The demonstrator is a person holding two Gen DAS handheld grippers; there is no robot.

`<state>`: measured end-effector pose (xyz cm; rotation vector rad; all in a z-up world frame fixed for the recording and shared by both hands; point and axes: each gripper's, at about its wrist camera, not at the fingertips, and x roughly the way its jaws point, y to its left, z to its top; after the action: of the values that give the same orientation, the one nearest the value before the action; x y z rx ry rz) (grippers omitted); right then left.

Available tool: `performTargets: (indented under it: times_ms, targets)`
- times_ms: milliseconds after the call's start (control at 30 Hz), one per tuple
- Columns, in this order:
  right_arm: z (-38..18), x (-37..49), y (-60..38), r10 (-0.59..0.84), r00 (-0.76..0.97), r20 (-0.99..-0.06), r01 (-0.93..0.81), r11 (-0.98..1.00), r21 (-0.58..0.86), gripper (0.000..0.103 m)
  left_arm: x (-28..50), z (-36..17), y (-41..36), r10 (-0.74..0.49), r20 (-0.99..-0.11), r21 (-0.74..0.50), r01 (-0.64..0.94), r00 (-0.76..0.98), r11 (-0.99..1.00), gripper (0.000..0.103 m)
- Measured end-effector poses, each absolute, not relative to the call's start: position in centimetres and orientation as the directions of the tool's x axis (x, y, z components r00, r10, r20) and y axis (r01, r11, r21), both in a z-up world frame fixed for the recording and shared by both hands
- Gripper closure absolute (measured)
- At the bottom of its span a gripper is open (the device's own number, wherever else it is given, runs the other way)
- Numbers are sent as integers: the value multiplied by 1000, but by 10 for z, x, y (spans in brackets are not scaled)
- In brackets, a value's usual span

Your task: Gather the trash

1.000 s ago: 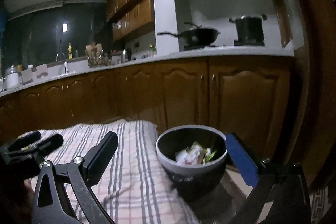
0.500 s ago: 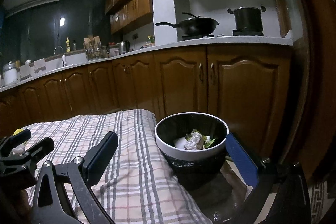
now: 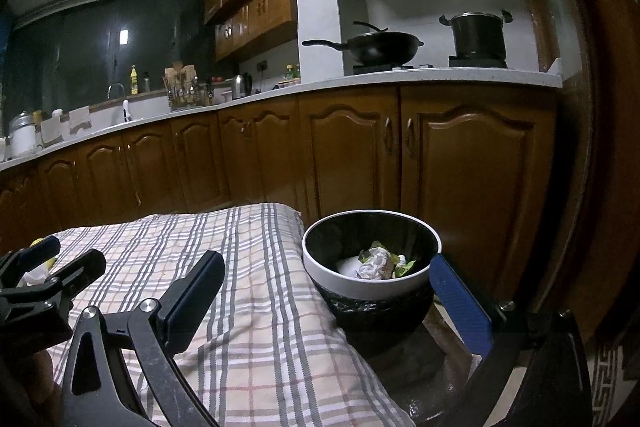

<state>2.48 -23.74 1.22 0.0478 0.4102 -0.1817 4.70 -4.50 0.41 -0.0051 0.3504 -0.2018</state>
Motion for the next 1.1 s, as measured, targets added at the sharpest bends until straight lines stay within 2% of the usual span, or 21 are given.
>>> performTargets:
  times_ms: [1100]
  targets:
    - [19,21,-235,-151,908,-391,171,985,17,0,51,0,-36,-207,-342,-44,205,917,978,1]
